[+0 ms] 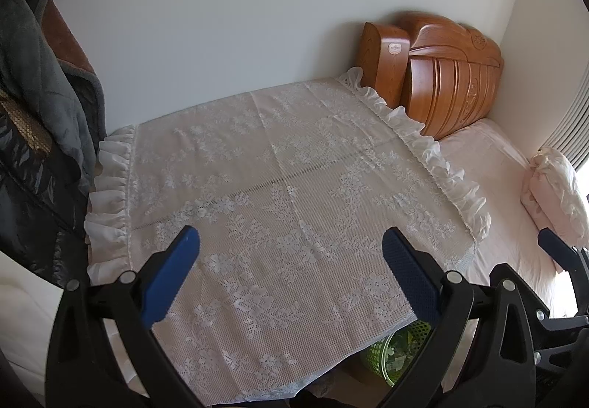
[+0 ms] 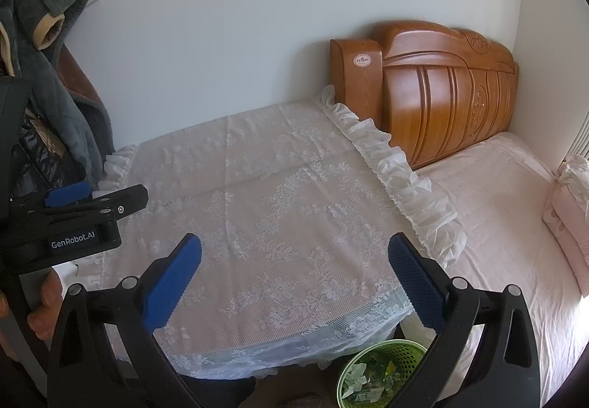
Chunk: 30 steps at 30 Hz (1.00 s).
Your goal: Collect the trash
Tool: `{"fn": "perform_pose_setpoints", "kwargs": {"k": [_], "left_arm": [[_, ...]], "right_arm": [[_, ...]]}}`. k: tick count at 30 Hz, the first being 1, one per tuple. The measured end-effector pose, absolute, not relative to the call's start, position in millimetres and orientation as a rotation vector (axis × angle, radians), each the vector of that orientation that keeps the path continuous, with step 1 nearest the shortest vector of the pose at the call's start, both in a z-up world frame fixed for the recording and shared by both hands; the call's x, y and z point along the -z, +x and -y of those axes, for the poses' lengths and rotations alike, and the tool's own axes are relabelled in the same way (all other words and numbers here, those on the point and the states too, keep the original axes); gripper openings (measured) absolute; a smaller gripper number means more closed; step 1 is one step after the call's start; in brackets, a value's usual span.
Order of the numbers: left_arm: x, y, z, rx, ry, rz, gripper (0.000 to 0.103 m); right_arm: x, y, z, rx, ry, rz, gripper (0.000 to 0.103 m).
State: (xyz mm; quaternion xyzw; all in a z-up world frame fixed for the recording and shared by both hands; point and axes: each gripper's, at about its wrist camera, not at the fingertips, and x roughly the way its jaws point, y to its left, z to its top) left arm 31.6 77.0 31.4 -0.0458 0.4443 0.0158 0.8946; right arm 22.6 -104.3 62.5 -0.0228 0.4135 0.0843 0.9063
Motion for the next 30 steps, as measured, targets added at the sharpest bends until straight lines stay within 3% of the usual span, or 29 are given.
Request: {"fn": "perform_pose_setpoints", "kwargs": {"k": [30], "left_arm": [[-23.1, 33.0, -83.3, -0.042, -0.098, -0.947, 0.095]], "right_arm": [[-54.5, 24.5, 105.5, -0.175, -0.037, -0.882, 0.101]]}}
